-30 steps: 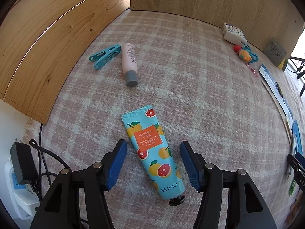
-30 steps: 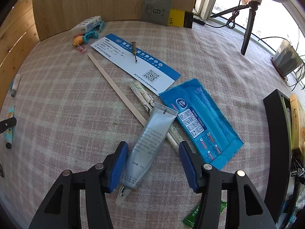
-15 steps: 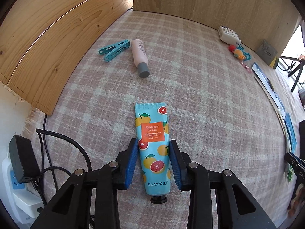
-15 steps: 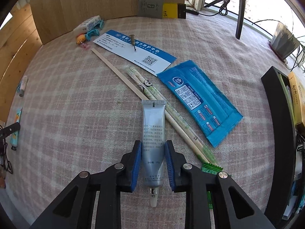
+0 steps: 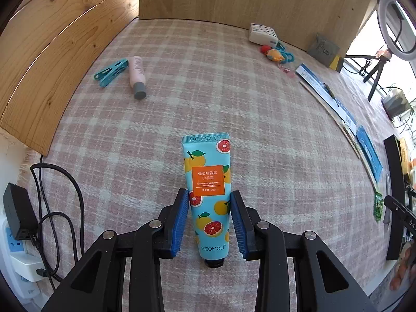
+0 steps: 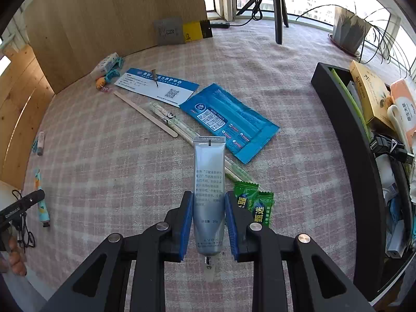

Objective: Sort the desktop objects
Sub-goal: 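Carry the grey tube into the black organizer tray with the right tool and release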

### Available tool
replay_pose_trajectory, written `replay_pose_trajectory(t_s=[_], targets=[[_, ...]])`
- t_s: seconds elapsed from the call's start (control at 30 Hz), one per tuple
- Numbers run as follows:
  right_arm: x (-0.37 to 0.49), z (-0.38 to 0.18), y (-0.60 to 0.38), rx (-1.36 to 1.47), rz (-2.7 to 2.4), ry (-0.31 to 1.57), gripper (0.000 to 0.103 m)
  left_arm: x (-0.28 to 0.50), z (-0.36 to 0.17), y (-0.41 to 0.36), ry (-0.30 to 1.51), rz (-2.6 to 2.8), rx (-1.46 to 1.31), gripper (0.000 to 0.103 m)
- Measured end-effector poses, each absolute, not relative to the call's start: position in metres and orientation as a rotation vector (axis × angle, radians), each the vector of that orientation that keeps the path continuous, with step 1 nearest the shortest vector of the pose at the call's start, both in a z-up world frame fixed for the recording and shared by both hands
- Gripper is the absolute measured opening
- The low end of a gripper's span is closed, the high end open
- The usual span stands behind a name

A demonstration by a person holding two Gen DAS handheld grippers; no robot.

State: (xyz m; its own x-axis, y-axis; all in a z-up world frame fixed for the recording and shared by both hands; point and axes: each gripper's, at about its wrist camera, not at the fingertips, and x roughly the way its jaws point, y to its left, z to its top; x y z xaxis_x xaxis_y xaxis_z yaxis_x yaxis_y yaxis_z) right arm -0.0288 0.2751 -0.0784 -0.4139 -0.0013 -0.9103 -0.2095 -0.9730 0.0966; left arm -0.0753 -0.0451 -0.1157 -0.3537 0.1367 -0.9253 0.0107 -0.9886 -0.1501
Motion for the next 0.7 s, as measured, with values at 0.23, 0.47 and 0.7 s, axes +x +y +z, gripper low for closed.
replay_pose_trajectory(t_s=[0.23, 0.47, 0.7], targets=[[-0.002, -0.045, 0.33, -1.527, 2.579, 0.342, 0.022, -0.074, -0.084, 0.043, -0.087, 2.494, -1.616, 0.035], [0.026, -0.014, 0.428, -1.443, 2.606, 0.378, 0.022, -0.071, -0.054, 0.167, -0.06, 2.434, -1.529, 0.001], [0.057, -0.004, 0.528, -1.377, 2.551, 0.391, 0.022, -0.081, -0.052, 0.256, -0.012, 2.395, -1.518, 0.0]])
